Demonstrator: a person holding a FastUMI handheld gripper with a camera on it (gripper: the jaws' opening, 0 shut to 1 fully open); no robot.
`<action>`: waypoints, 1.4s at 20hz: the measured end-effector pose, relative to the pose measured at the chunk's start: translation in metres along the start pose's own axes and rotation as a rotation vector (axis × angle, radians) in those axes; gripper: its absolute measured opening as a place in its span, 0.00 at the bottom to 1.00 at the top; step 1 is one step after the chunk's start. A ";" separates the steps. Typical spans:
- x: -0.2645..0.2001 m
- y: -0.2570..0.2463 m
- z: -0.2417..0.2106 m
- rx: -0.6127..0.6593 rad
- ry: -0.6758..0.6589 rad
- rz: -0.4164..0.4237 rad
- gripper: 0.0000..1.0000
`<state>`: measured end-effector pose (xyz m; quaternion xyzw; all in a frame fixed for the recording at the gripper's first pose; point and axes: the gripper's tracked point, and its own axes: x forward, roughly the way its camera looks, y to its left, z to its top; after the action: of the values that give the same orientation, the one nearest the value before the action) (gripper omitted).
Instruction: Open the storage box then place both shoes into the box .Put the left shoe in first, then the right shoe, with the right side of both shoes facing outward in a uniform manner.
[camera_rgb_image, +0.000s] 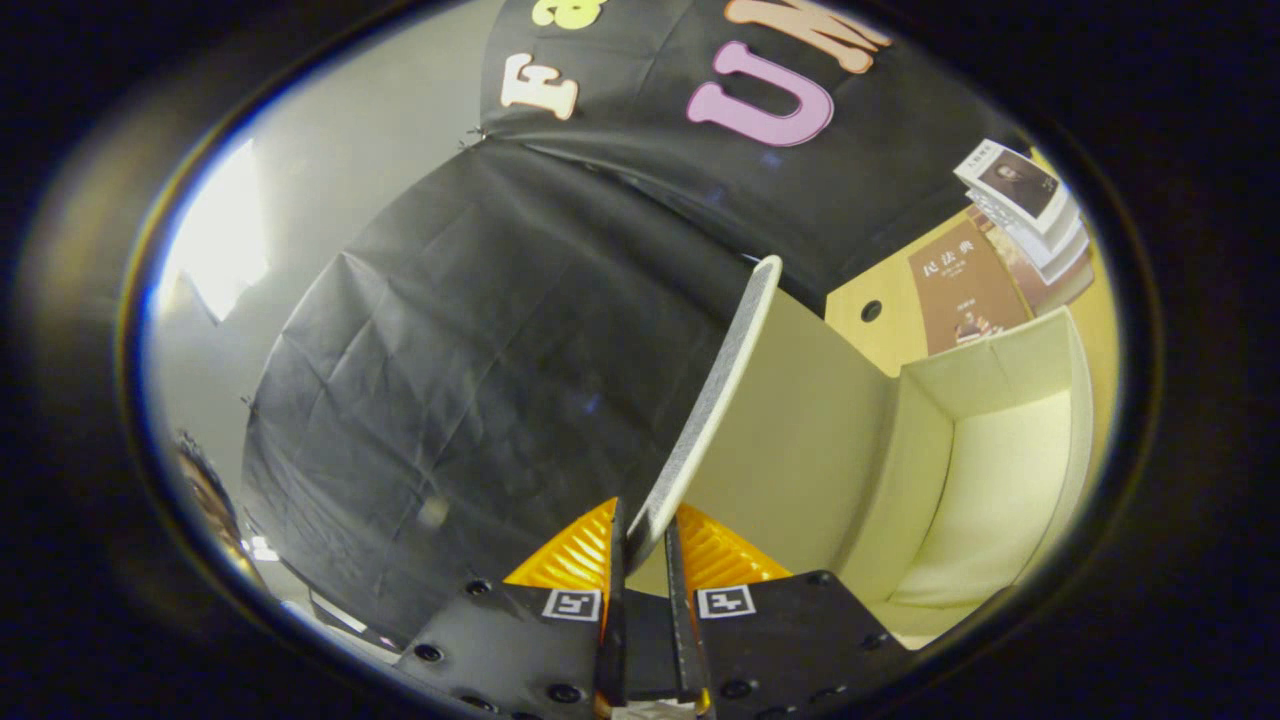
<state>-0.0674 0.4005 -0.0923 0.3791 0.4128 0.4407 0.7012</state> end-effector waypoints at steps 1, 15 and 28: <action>0.010 0.000 -0.003 -0.033 0.009 -0.015 0.32; -0.062 -0.078 0.024 -0.259 -0.068 -0.276 0.97; -0.210 -0.204 0.065 -0.356 -0.145 -0.616 0.99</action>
<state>-0.0020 0.1281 -0.1996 0.1392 0.3735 0.2458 0.8835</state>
